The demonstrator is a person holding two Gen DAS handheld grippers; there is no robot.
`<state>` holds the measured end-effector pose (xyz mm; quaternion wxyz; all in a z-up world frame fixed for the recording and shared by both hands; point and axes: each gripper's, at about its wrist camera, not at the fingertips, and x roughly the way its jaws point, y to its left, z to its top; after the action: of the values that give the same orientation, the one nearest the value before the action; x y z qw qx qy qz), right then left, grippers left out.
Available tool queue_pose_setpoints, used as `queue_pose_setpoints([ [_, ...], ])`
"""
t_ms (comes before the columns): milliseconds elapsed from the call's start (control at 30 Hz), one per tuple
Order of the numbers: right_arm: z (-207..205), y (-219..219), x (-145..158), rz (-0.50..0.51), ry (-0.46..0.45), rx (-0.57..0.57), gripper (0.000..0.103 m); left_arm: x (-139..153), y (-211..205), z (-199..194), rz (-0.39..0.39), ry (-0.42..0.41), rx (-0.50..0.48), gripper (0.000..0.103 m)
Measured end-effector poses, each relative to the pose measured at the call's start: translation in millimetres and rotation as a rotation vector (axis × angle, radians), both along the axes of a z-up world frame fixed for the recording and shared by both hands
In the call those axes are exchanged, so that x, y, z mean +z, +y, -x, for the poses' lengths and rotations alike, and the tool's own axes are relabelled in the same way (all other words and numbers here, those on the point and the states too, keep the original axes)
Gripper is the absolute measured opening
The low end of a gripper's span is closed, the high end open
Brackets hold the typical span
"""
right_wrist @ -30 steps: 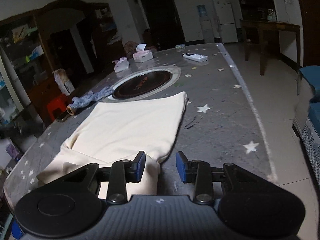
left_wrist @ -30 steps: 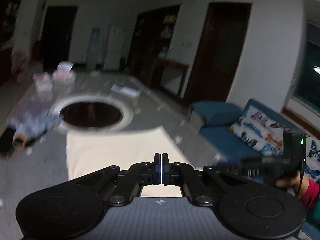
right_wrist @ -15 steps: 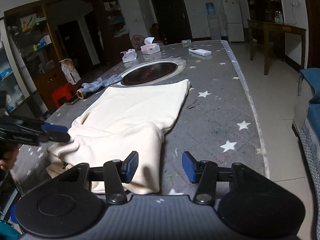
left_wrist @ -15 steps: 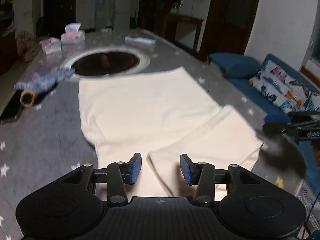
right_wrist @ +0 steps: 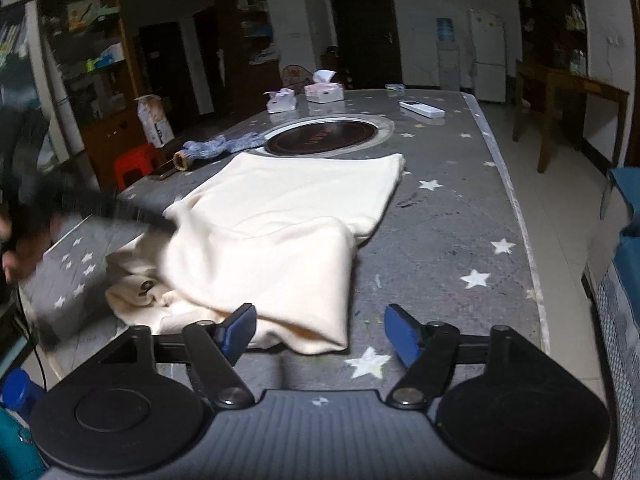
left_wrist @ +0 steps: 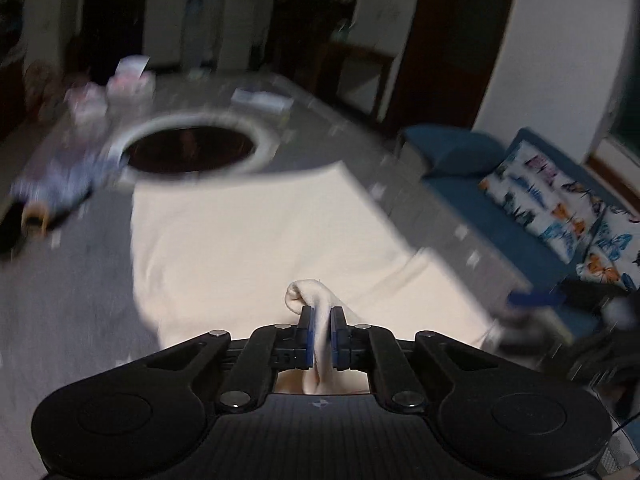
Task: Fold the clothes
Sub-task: 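Grasp the sweatshirt side edge with the left gripper and fold it inward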
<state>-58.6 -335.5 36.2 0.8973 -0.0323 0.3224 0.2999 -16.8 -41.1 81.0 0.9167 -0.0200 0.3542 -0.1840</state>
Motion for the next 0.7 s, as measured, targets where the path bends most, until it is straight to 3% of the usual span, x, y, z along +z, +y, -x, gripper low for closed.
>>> queue_pose_setpoints([
  [167,1,14,0,0.022,-0.042,0.019,0.077,47,-20,-8,0.019,-0.107,-0.072,0.008],
  [333,-8,28,-4,0.028,-0.059,-0.027,0.078,77,-42,-19,0.023,-0.15,-0.145,0.008],
  [467,-11,37,-7,0.088,-0.094,-0.094,0.078,92,-50,-20,0.008,-0.187,-0.176,0.008],
  [600,-16,31,-9,0.1,-0.074,-0.16,0.078,99,-47,-20,0.008,-0.209,-0.178,0.008],
  [700,-16,28,-14,0.165,-0.057,-0.19,0.078,95,-36,-19,0.009,-0.203,-0.155,0.008],
])
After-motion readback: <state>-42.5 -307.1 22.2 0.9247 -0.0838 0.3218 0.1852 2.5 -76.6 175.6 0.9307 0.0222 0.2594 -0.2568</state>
